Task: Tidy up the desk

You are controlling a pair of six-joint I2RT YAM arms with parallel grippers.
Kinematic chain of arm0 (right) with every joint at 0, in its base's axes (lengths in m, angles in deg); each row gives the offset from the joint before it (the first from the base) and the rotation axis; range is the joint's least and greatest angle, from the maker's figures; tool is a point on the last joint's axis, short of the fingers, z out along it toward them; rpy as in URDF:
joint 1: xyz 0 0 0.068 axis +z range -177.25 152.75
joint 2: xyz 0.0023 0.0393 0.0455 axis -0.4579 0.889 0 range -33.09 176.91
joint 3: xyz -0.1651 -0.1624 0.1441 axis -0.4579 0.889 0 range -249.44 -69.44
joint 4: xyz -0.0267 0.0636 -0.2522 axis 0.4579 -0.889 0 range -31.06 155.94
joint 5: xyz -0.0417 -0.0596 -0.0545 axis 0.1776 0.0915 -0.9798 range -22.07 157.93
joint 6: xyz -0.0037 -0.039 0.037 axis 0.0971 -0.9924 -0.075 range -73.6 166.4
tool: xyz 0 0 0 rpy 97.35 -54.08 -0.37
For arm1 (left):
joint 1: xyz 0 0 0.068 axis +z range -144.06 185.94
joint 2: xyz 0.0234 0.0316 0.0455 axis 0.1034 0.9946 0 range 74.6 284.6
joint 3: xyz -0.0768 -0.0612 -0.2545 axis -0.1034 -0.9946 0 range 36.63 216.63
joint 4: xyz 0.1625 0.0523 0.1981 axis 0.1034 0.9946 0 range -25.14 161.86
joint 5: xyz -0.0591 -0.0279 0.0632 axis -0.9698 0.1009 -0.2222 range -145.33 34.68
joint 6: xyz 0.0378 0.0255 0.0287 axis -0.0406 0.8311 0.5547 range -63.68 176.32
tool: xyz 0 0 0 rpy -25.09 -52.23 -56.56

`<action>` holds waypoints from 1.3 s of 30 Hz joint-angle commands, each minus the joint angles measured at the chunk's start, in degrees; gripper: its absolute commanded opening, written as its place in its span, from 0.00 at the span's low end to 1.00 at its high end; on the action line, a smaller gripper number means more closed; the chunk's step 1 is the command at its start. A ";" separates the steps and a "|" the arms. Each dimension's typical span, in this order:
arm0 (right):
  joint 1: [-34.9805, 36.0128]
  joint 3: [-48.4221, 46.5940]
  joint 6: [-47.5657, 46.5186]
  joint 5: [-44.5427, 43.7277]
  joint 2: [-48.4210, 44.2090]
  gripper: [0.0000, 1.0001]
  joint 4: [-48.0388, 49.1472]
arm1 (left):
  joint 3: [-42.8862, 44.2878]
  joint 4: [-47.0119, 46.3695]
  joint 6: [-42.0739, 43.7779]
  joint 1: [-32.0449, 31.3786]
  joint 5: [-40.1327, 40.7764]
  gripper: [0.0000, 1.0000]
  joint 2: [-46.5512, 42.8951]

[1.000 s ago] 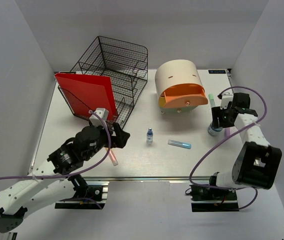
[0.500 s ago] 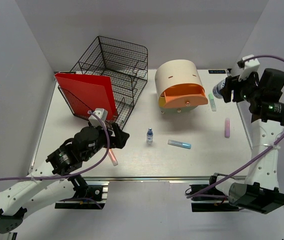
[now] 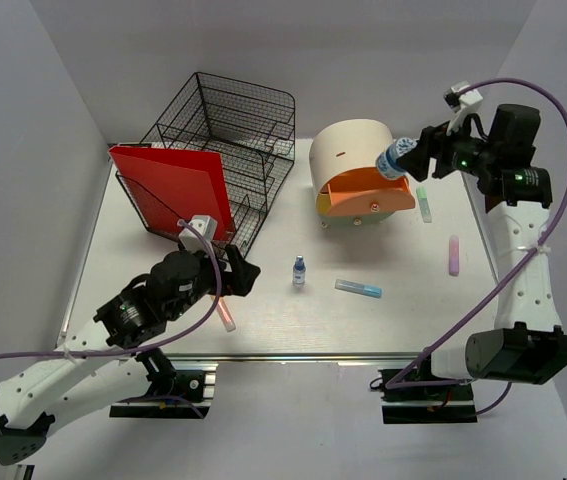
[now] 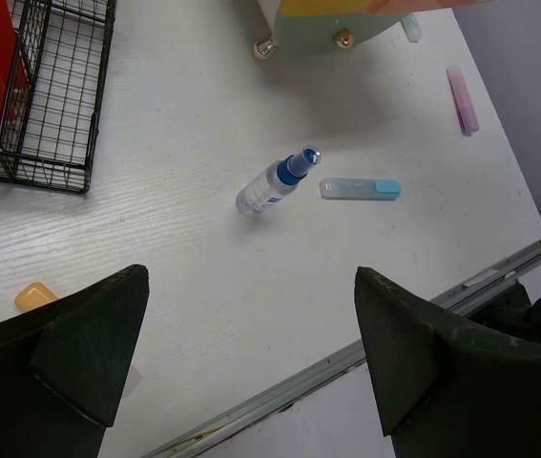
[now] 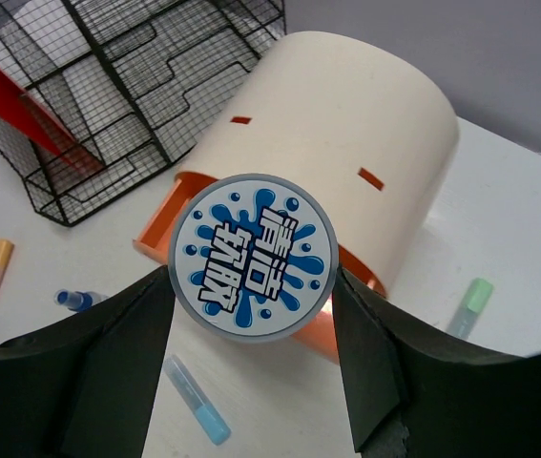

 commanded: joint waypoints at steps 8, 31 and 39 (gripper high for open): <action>7.37 -2.93 -1.16 -1.39 2.85 0.00 3.63 | 2.38 -0.16 -0.45 0.15 -0.45 0.98 0.51; 16.33 -4.26 -8.11 -20.29 5.76 0.00 -4.20 | 0.79 -0.60 -0.63 0.15 -0.71 0.98 -0.98; 18.97 -4.96 -8.11 -24.68 7.25 0.00 -4.02 | 1.24 0.19 -0.72 0.15 -0.36 0.98 -1.16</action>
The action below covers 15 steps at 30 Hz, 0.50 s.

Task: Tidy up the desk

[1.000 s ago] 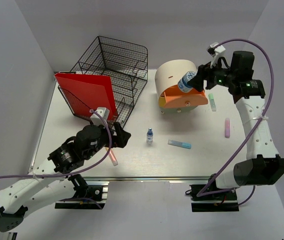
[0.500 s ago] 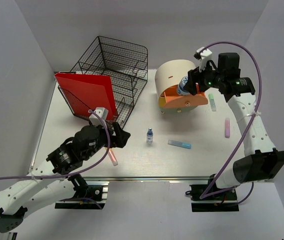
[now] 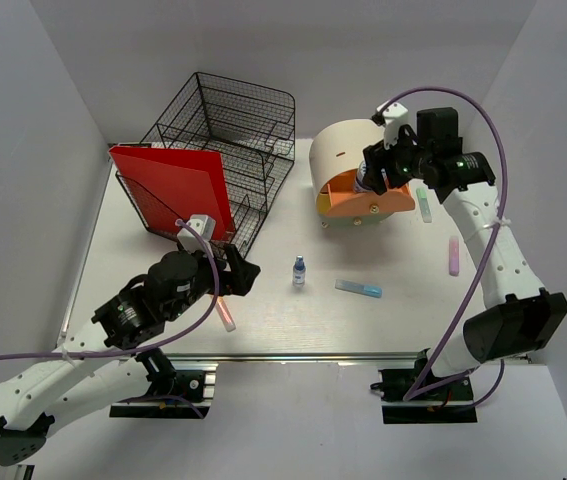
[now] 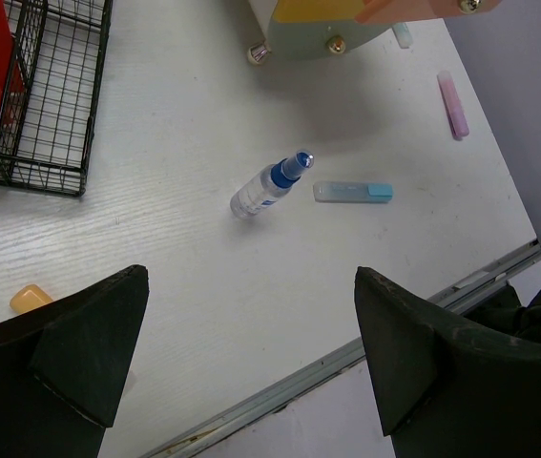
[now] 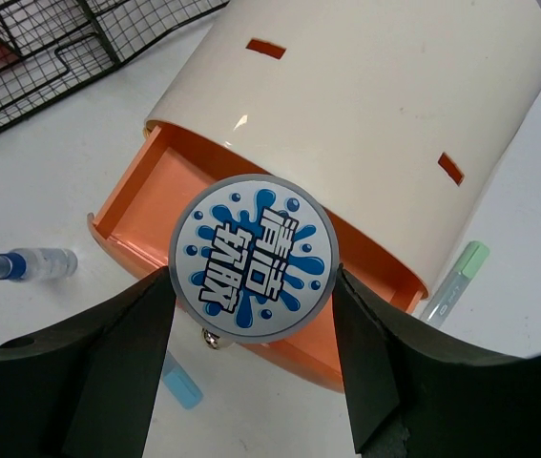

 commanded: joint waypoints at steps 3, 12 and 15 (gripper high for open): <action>1.88 -3.34 -0.81 -4.58 0.37 0.04 2.62 | 0.86 0.45 -0.35 0.15 -0.08 0.98 -1.09; 2.85 -2.37 -0.73 -9.51 -0.42 0.26 3.41 | 1.13 0.63 -0.35 0.15 -0.16 0.98 -1.19; 3.03 -2.37 -0.81 -9.78 -0.42 0.42 2.97 | 1.39 0.72 -0.35 0.15 -0.16 0.98 -1.18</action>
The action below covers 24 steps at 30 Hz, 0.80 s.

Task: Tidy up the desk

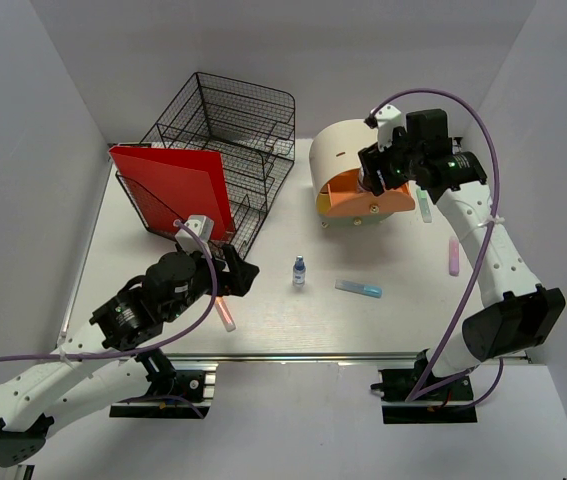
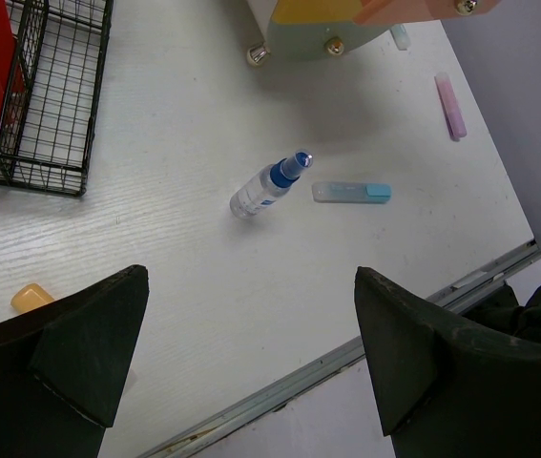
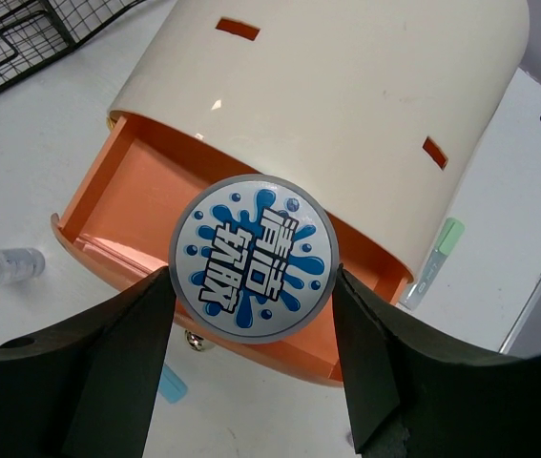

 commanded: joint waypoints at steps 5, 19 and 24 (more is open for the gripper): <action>0.41 -2.29 -1.03 -0.42 -1.67 0.75 2.80 | 1.65 0.39 -0.32 0.15 -0.34 0.98 -0.29; -0.12 -1.76 -1.99 7.90 -8.51 0.06 5.61 | 3.76 1.53 0.03 0.15 -0.08 0.98 -0.20; -0.12 0.17 -22.92 23.20 -11.69 0.00 -7.28 | 4.55 1.71 0.47 0.15 0.01 0.98 -0.02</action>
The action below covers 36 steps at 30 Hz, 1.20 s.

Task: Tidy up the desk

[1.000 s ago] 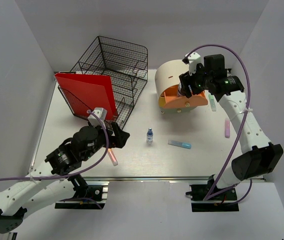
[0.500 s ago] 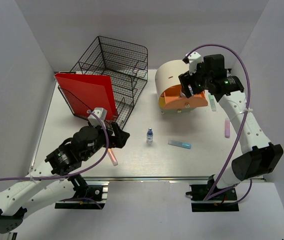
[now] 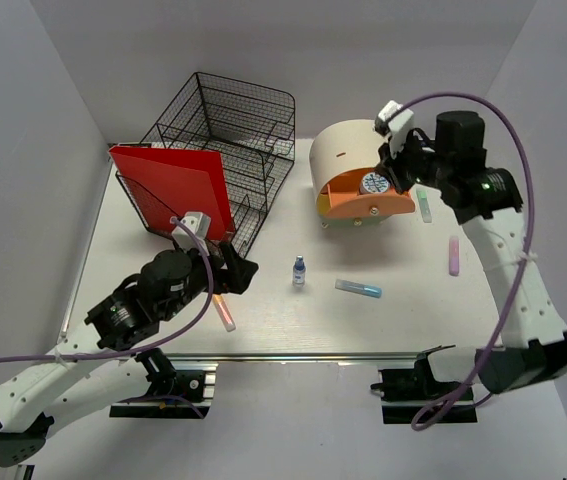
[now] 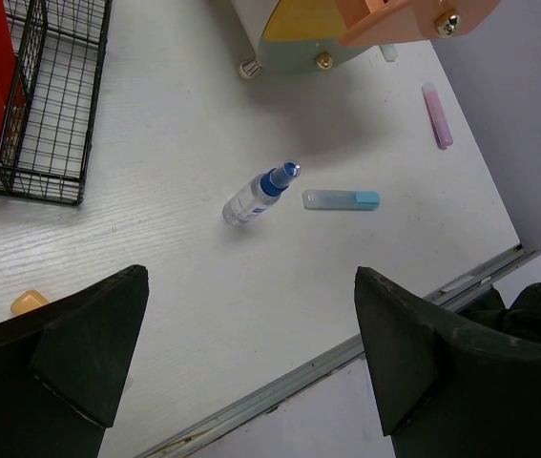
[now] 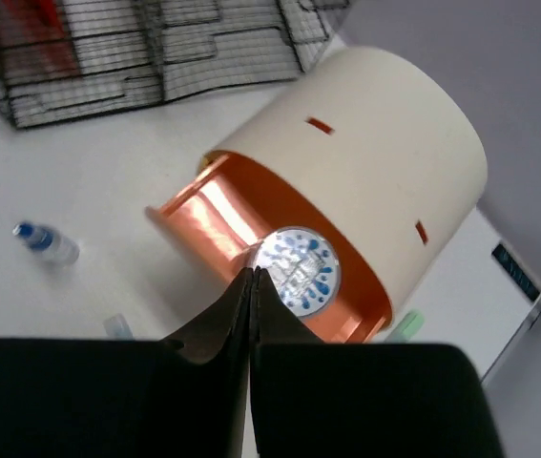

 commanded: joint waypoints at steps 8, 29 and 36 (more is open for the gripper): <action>0.08 7.26 -32.08 5.55 -2.65 0.00 -22.68 | 1.36 0.94 0.14 0.18 -0.18 0.98 -1.32; 0.25 13.53 -22.68 -11.25 2.17 0.00 6.24 | -1.01 -4.85 -1.88 0.18 -3.00 0.98 1.49; 0.34 13.36 -21.45 -12.13 3.58 0.00 11.08 | -0.31 -11.27 -2.32 0.18 -5.63 0.98 7.20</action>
